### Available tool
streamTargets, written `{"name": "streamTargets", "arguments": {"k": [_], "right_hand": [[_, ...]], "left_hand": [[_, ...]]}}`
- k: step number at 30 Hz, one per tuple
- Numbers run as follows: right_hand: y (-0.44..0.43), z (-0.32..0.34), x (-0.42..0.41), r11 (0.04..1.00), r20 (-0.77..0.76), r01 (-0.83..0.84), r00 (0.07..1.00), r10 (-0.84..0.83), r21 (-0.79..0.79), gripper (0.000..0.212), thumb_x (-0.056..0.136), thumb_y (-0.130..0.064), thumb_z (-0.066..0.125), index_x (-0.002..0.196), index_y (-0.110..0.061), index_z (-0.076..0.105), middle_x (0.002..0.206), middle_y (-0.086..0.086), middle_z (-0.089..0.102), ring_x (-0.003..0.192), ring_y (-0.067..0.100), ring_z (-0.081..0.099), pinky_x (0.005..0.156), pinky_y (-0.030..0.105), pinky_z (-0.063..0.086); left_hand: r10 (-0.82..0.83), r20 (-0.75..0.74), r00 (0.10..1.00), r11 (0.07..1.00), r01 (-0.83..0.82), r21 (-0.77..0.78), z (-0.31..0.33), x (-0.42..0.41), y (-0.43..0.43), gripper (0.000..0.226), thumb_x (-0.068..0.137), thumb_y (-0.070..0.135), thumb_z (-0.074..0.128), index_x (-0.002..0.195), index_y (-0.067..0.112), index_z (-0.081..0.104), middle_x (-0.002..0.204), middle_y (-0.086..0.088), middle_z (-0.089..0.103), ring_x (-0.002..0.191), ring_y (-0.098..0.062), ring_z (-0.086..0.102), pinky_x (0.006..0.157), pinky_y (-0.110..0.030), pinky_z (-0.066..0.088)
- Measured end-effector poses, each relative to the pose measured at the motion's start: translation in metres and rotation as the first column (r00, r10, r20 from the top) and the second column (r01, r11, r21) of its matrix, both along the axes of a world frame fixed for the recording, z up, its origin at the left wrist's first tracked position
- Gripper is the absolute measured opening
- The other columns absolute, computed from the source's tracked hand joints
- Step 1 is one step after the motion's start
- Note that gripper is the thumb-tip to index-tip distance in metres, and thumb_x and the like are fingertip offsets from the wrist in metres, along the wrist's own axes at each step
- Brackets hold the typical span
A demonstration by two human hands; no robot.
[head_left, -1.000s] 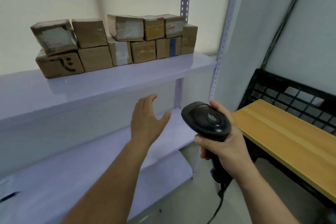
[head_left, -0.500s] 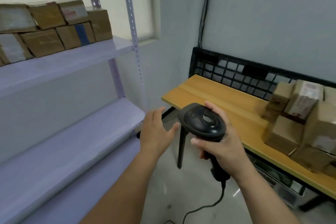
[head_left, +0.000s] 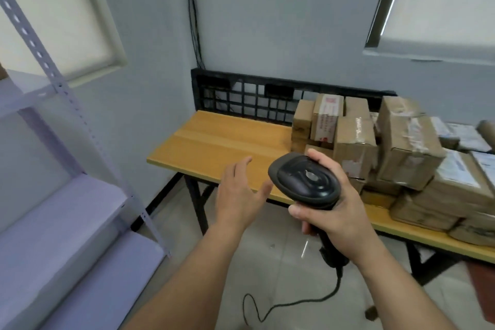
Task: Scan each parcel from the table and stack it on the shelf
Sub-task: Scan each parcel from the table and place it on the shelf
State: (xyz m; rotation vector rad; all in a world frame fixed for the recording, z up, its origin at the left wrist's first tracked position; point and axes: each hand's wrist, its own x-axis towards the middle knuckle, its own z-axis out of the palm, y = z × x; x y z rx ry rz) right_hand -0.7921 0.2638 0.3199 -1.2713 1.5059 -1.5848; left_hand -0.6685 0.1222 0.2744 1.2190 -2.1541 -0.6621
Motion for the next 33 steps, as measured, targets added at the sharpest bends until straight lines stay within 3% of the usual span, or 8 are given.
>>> {"name": "streamTargets", "arguments": {"k": [6, 12, 17, 23, 26, 30, 33], "right_hand": [[0.019, -0.004, -0.045, 0.986, 0.026, 0.162, 0.986, -0.163, 0.038, 0.088, 0.066, -0.001, 0.083, 0.132, -0.045, 0.046, 0.118, -0.001, 0.062, 0.055, 0.025, 0.064, 0.049, 0.032, 0.055], [0.023, -0.008, -0.091, 0.943, 0.028, 0.325, 0.944, -0.328, 0.071, 0.088, 0.068, 0.002, 0.082, 0.133, -0.046, 0.046, 0.121, -0.002, 0.061, 0.056, 0.023, 0.065, 0.049, 0.032, 0.054], [0.019, -0.006, -0.125, 0.901, 0.070, 0.428, 0.899, -0.433, 0.073, 0.088, 0.068, 0.007, 0.081, 0.131, -0.045, 0.048, 0.121, 0.002, 0.061, 0.054, 0.023, 0.064, 0.050, 0.034, 0.054], [0.012, -0.017, -0.151, 0.860, 0.106, 0.506, 0.853, -0.511, 0.071, 0.086, 0.068, 0.008, 0.081, 0.126, -0.048, 0.051, 0.115, 0.003, 0.063, 0.049, 0.026, 0.060, 0.048, 0.033, 0.054], [0.012, -0.024, -0.160, 0.846, 0.136, 0.527, 0.835, -0.533, 0.075, 0.085, 0.065, 0.000, 0.085, 0.125, -0.051, 0.053, 0.114, 0.005, 0.063, 0.050, 0.026, 0.061, 0.049, 0.036, 0.054], [0.021, -0.031, -0.167, 0.846, 0.140, 0.525, 0.834, -0.533, 0.094, 0.087, 0.061, -0.008, 0.084, 0.129, -0.052, 0.050, 0.110, 0.011, 0.064, 0.051, 0.027, 0.061, 0.050, 0.037, 0.053], [0.030, -0.031, -0.171, 0.864, 0.142, 0.495, 0.852, -0.503, 0.092, 0.088, 0.066, -0.002, 0.085, 0.131, -0.050, 0.049, 0.116, 0.008, 0.063, 0.050, 0.029, 0.061, 0.052, 0.039, 0.055]], "left_hand": [[-0.143, -0.011, 0.990, 0.988, 0.144, 0.056, 0.001, -0.069, -0.002, 0.072, 0.087, 0.054, 0.059, 0.146, 0.021, 0.032, 0.144, 0.000, 0.039, 0.131, -0.015, 0.036, 0.106, -0.031, 0.034], [-0.257, -0.046, 0.965, 0.958, 0.260, 0.122, 0.017, -0.153, -0.021, 0.067, 0.089, 0.055, 0.056, 0.146, 0.028, 0.033, 0.148, 0.002, 0.036, 0.134, -0.015, 0.034, 0.102, -0.030, 0.033], [-0.317, 0.061, 0.947, 0.931, 0.297, 0.213, 0.032, -0.218, -0.037, 0.074, 0.084, 0.066, 0.053, 0.145, 0.030, 0.032, 0.144, -0.006, 0.039, 0.130, -0.024, 0.038, 0.099, -0.039, 0.039], [-0.360, 0.309, 0.880, 0.917, 0.273, 0.291, 0.041, -0.277, -0.036, 0.095, 0.080, 0.074, 0.051, 0.151, 0.020, 0.017, 0.151, -0.016, 0.025, 0.138, -0.035, 0.026, 0.107, -0.047, 0.031], [-0.347, 0.408, 0.845, 0.924, 0.234, 0.303, 0.032, -0.290, -0.039, 0.096, 0.075, 0.077, 0.054, 0.147, 0.021, 0.025, 0.147, -0.016, 0.030, 0.134, -0.035, 0.029, 0.105, -0.047, 0.032], [-0.337, 0.392, 0.856, 0.920, 0.211, 0.330, 0.031, -0.289, -0.044, 0.092, 0.072, 0.067, 0.063, 0.145, 0.025, 0.026, 0.142, -0.016, 0.034, 0.129, -0.036, 0.033, 0.101, -0.047, 0.037], [-0.318, 0.319, 0.893, 0.897, 0.174, 0.407, 0.035, -0.277, -0.048, 0.097, 0.068, 0.057, 0.070, 0.146, 0.034, 0.018, 0.137, -0.016, 0.035, 0.121, -0.036, 0.039, 0.099, -0.047, 0.042]]}}
